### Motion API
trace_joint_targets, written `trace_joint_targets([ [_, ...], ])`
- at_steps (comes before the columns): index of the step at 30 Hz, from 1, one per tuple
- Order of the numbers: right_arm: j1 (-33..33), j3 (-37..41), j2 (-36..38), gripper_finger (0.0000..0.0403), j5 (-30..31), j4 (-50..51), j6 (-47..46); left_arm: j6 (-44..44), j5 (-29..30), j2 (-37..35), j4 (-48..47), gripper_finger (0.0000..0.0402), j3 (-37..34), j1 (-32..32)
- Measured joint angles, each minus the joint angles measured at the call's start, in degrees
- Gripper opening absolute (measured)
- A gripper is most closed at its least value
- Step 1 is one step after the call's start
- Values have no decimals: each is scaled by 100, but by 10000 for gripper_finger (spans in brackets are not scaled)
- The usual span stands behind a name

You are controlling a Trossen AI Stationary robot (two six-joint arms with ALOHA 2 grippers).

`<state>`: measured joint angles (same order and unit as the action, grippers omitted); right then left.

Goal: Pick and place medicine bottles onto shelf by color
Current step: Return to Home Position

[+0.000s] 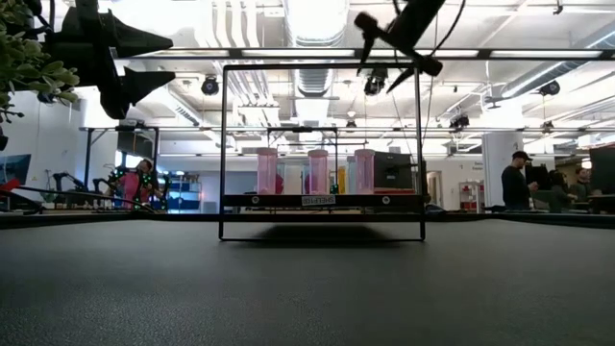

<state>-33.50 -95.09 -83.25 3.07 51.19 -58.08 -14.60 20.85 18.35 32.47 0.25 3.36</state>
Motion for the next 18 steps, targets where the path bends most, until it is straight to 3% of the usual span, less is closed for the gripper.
trace_joint_targets([
  [9, -15, 1517, 1249, 329, -96, -1286, 1187, 1, -1, 0, 1, 295, 0, 1],
  [18, -15, 4306, 3067, 329, -193, -4514, 1849, -1, -1, 0, 0, 295, 0, 2],
])
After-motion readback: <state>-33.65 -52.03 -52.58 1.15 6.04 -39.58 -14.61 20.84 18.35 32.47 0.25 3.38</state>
